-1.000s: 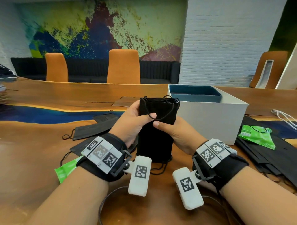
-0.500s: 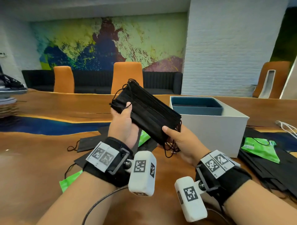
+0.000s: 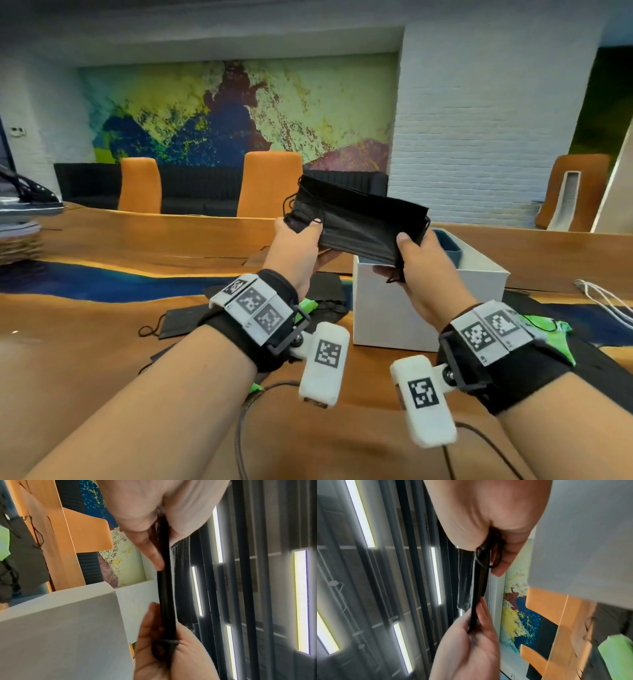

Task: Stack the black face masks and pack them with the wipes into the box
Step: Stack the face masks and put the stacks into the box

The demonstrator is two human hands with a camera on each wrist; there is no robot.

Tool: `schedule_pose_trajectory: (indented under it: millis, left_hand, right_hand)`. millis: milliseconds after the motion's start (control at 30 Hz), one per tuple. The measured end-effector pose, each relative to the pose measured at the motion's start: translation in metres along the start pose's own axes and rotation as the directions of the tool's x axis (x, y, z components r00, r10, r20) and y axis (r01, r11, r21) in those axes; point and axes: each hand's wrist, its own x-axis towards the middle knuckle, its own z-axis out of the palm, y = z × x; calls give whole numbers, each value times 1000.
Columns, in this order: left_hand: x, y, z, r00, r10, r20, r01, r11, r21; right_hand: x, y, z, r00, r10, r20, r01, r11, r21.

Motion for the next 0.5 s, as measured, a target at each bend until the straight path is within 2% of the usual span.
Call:
schedule_pose_trajectory:
  millis: [67, 133, 200, 267, 333, 433, 500]
  left_hand:
    - [6, 4, 10, 999, -28, 29, 26, 999, 47]
    - [14, 5, 20, 993, -62, 104, 44, 984, 172]
    - [21, 2, 27, 980, -127, 156, 65, 933, 353]
    - [28, -6, 31, 966, -192, 176, 67, 837, 543]
    - [36, -17, 34, 942, -288, 170, 129, 781, 611]
    - [42, -27, 37, 843, -519, 144, 325, 703, 633]
    - [45, -32, 41, 781, -609, 138, 388, 647, 656]
  right_hand:
    - [14, -17, -12, 999, -34, -9, 34, 999, 27]
    - [32, -37, -27, 998, -27, -59, 32, 996, 86]
    - [53, -51, -45, 991, 56, -125, -34, 984, 174]
    - [76, -60, -65, 967, 170, -190, -131, 971, 202]
    - [97, -63, -82, 934, 289, -211, -240, 943, 230]
    - [127, -59, -99, 908, 362, -214, -321, 925, 203]
    - [147, -53, -105, 903, 373, -212, -351, 927, 134]
